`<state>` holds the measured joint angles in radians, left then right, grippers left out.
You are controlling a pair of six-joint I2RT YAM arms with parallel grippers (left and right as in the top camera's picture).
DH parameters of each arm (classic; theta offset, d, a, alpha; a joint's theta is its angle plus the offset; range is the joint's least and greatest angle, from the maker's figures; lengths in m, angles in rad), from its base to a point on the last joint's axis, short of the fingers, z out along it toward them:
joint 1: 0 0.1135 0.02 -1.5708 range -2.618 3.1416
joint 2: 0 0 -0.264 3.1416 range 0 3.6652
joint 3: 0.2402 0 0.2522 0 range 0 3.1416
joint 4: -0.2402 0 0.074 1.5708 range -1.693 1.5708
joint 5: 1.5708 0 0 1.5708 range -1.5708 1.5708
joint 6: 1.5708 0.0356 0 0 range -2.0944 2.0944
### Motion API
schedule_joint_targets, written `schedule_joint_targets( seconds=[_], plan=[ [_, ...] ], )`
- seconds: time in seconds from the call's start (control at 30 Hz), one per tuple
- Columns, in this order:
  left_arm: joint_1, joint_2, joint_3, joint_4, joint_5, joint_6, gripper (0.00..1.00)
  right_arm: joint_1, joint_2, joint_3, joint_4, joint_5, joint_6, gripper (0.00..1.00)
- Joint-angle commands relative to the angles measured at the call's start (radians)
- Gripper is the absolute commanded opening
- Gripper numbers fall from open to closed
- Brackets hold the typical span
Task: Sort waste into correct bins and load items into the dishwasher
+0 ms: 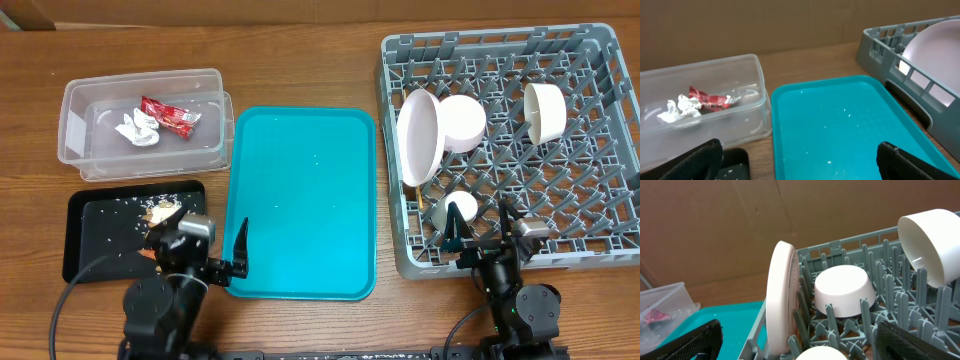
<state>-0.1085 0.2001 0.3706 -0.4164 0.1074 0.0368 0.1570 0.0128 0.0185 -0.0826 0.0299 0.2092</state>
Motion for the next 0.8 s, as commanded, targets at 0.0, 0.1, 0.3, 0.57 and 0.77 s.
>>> schedule_joint_targets(
  seconds=[0.0,0.1,0.3,0.57,0.77],
  plan=[
    [0.011,-0.113,-0.097,0.029,0.023,0.023,1.0,-0.005,-0.01,-0.011,0.003,0.002,0.0,1.0],
    [0.011,-0.185,-0.156,0.032,0.023,0.023,1.0,-0.005,-0.01,-0.011,0.003,0.001,0.0,1.0],
    [0.012,-0.197,-0.253,0.075,0.023,0.023,1.0,-0.005,-0.01,-0.011,0.003,0.001,0.0,1.0],
    [0.012,-0.195,-0.288,0.148,0.023,0.016,1.0,-0.005,-0.01,-0.011,0.003,0.002,0.0,1.0],
    [0.012,-0.195,-0.288,0.148,0.023,0.016,1.0,-0.005,-0.01,-0.011,0.003,0.001,0.0,1.0]
  ],
)
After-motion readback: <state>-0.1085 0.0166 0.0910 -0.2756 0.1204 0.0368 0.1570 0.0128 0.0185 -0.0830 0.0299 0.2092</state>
